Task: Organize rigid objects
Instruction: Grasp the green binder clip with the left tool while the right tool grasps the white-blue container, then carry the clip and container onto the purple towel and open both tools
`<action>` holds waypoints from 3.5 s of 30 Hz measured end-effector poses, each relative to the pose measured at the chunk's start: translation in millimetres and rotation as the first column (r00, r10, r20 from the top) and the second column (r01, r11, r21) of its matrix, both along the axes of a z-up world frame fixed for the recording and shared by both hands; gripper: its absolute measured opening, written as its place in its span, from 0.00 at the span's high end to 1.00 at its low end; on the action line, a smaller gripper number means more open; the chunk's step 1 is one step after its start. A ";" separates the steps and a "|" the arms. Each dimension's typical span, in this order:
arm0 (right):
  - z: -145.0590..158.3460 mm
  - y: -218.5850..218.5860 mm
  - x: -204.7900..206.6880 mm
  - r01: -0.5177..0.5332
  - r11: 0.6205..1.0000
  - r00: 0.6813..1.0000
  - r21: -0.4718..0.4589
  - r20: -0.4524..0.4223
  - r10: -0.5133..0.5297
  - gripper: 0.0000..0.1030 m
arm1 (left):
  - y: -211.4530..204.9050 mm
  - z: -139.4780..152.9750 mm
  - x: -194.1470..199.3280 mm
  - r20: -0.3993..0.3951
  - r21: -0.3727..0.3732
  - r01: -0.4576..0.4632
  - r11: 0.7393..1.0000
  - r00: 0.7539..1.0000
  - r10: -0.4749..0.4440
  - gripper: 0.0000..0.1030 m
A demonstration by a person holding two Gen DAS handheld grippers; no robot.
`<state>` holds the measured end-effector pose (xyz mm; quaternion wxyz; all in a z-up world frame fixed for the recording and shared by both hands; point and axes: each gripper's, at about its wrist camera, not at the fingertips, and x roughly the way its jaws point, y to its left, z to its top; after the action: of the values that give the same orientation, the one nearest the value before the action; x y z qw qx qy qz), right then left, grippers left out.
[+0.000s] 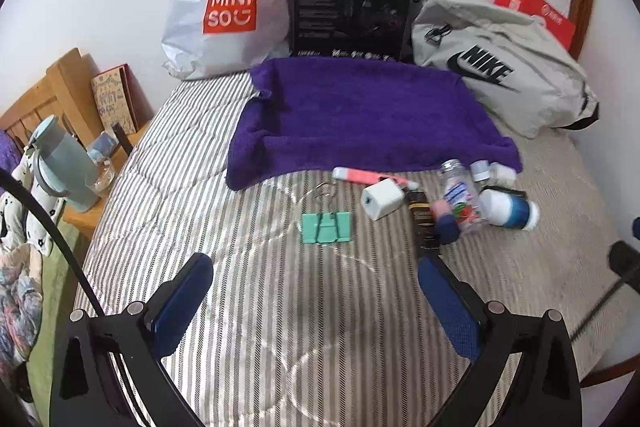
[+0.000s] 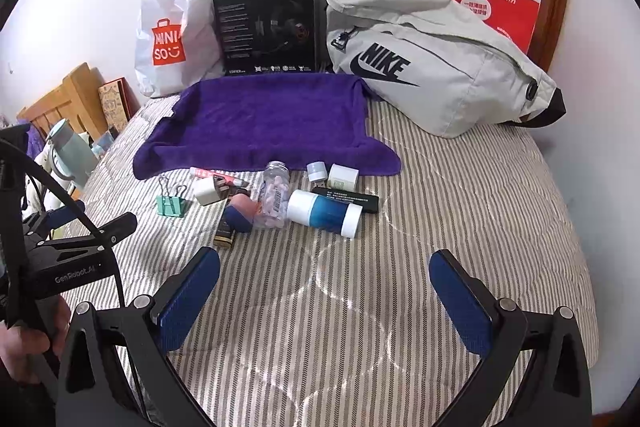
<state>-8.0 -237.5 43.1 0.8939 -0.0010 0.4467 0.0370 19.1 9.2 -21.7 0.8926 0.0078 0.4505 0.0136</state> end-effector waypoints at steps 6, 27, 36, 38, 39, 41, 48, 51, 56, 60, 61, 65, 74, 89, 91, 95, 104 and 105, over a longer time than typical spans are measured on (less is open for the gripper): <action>-14.4 -12.5 13.5 0.022 1.000 1.000 -0.004 -0.022 -0.022 0.00 | 3.0 -27.6 26.5 -0.028 -0.028 -0.010 1.000 1.000 0.010 0.00; -80.2 -41.5 72.1 0.087 0.995 0.984 0.048 -0.159 -0.078 0.00 | -5.6 -70.4 69.9 -0.043 -0.028 0.025 0.999 0.999 -0.026 0.61; -100.6 -26.6 111.1 0.122 0.987 0.972 0.101 -0.216 -0.098 0.02 | -4.5 -70.2 67.9 -0.037 -0.016 0.037 0.999 0.999 -0.037 0.61; -101.2 -22.0 115.9 0.134 0.985 0.970 0.110 -0.220 -0.107 0.02 | -2.6 -70.3 67.9 -0.035 -0.024 0.043 0.999 0.998 -0.044 0.61; -101.7 -19.5 117.7 0.137 0.984 0.969 0.109 -0.222 -0.110 0.02 | -2.0 -70.2 68.0 -0.035 -0.028 0.047 0.999 0.998 -0.047 0.61; -104.8 -13.2 120.8 0.144 0.985 0.965 0.092 -0.233 -0.119 0.02 | -1.7 -70.2 68.1 -0.036 -0.029 0.053 0.998 0.998 -0.054 0.61; -115.5 0.0 128.8 0.188 0.982 0.953 0.032 -0.248 -0.174 0.02 | -0.7 -70.5 67.0 -0.027 -0.032 0.064 0.997 0.998 -0.065 0.61; -120.4 -4.5 127.2 0.182 0.982 0.953 0.042 -0.254 -0.166 0.03 | 0.2 -70.3 66.5 -0.023 -0.034 0.075 0.997 0.997 -0.076 0.61; -116.1 -16.4 115.7 0.172 0.985 0.951 -0.031 -0.255 -0.174 0.03 | 1.3 -70.3 66.0 -0.019 -0.042 0.082 0.996 0.996 -0.083 0.61; -117.6 -20.5 113.4 0.174 0.985 0.951 -0.017 -0.257 -0.172 0.04 | -0.9 -70.8 64.8 -0.013 -0.035 0.081 0.996 0.997 -0.082 0.61; -118.6 -20.5 114.3 0.178 0.984 0.950 -0.019 -0.255 -0.177 0.04 | -0.9 -70.7 64.9 -0.013 -0.037 0.080 0.996 0.997 -0.081 0.61; -124.3 -14.0 120.3 0.155 0.988 0.956 -0.025 -0.248 -0.156 0.14 | -1.4 -70.8 64.4 -0.009 -0.034 0.082 0.996 0.997 -0.082 0.61; -114.7 -14.7 114.7 0.087 0.996 0.973 -0.018 -0.214 -0.089 0.27 | 2.6 -69.3 64.7 -0.023 -0.052 0.087 0.995 0.996 -0.088 0.62; -91.8 -10.4 103.3 0.013 1.000 0.980 0.025 -0.200 -0.008 0.27 | 30.0 -61.2 55.7 -0.049 -0.119 0.063 0.991 0.996 -0.069 0.62; -90.0 -9.7 104.0 -0.001 0.999 0.980 0.034 -0.199 0.008 0.27 | 33.2 -56.7 56.0 -0.043 -0.128 0.055 0.990 0.997 -0.061 0.62; -84.9 -6.9 106.3 -0.021 0.999 0.981 0.038 -0.191 0.028 0.27 | 36.6 -47.0 57.8 -0.031 -0.146 0.049 0.988 0.998 -0.054 0.62; -59.2 -4.4 132.5 -0.053 0.997 0.988 0.059 -0.140 0.061 0.27 | 32.7 -10.1 79.0 0.026 -0.129 0.075 0.989 0.997 -0.072 0.62; -55.8 -3.8 136.8 -0.057 0.997 0.989 0.057 -0.133 0.064 0.27 | 31.8 -6.3 83.1 0.032 -0.129 0.078 0.989 0.997 -0.074 0.62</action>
<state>128.8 -241.3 -12.7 0.8600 0.0115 0.5045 0.0757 102.2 40.9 -28.0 0.8972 -0.0334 0.4375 -0.0496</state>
